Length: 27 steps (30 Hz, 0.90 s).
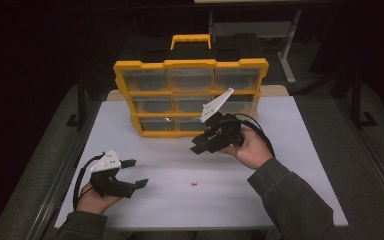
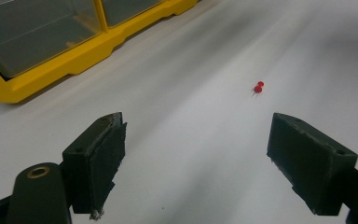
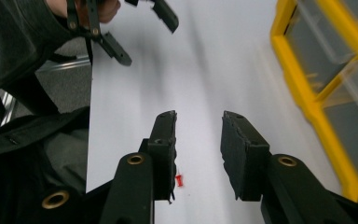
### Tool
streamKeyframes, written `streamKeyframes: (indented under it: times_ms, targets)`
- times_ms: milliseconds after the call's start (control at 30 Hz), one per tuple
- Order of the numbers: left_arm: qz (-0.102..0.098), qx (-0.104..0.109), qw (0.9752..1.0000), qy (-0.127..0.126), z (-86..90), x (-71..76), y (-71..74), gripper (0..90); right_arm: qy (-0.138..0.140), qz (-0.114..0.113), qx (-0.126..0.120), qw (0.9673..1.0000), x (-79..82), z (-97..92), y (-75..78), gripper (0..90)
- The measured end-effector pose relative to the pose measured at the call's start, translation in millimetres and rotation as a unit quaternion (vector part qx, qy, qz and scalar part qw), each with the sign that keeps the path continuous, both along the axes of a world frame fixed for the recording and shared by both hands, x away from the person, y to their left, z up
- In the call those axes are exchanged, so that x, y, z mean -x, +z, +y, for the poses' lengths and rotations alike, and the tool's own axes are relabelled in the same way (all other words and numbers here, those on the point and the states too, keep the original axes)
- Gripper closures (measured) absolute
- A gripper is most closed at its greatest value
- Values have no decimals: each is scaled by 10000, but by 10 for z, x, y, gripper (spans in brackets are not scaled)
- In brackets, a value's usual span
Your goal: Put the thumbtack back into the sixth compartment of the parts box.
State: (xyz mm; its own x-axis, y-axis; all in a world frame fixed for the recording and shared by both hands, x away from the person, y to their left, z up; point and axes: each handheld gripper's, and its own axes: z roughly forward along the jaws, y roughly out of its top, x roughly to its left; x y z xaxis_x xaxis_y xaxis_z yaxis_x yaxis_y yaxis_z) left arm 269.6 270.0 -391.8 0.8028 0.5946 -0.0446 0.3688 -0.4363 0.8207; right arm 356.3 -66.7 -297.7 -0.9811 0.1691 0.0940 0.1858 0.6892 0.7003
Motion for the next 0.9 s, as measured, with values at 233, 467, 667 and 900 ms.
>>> streamKeyframes:
  times_ms: [233, 467, 667, 900]
  targets:
    - [-12, 20, 10000, 11, 4, -2, 0, 188, 40, 104, 87, 9999, 64, 75, -199, 635]
    - [-21, 7, 10000, -2, 3, 0, 5, 188, 49, 185, 111, 9998, 103, 100, -342, 632]
    - [-27, -7, 10000, -11, 11, -2, 7, 188, 47, 241, 225, 9994, 135, 135, -469, 631]
    - [0, 29, 10000, 9, 1, 3, 3, 189, 65, 302, 297, 9991, 152, 174, -629, 630]
